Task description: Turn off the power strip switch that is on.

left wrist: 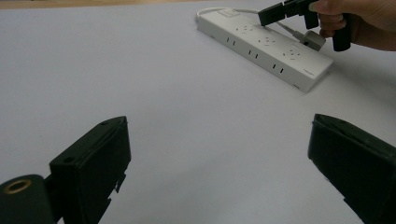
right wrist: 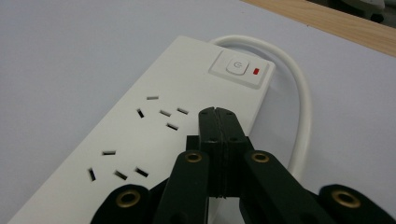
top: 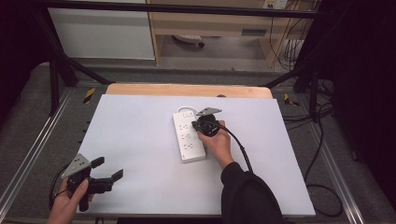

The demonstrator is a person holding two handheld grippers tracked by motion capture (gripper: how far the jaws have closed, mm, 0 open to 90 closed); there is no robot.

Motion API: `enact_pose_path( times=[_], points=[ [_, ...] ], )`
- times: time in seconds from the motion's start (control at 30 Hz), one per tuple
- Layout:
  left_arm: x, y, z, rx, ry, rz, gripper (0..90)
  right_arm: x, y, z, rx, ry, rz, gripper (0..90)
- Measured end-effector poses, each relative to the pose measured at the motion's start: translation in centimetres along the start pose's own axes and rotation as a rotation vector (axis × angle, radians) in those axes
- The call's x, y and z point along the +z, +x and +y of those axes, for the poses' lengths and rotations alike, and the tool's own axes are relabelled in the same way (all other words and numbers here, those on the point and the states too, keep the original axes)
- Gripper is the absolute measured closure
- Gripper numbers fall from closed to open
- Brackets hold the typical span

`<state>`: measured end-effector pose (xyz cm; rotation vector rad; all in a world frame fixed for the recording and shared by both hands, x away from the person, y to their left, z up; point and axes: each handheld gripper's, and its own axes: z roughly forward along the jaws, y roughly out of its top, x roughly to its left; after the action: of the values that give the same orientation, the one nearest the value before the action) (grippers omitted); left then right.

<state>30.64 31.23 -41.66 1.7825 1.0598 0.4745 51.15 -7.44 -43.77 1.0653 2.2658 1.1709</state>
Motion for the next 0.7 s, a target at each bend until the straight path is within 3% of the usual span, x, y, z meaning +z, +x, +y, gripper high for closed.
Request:
enact_pose_path(
  times=[0.7],
  points=[
    [0.02,-0.02,0.00,0.001,0.001,0.000,5.8,0.02,0.19,0.02,-0.013,0.001,0.000,90.0]
  ],
)
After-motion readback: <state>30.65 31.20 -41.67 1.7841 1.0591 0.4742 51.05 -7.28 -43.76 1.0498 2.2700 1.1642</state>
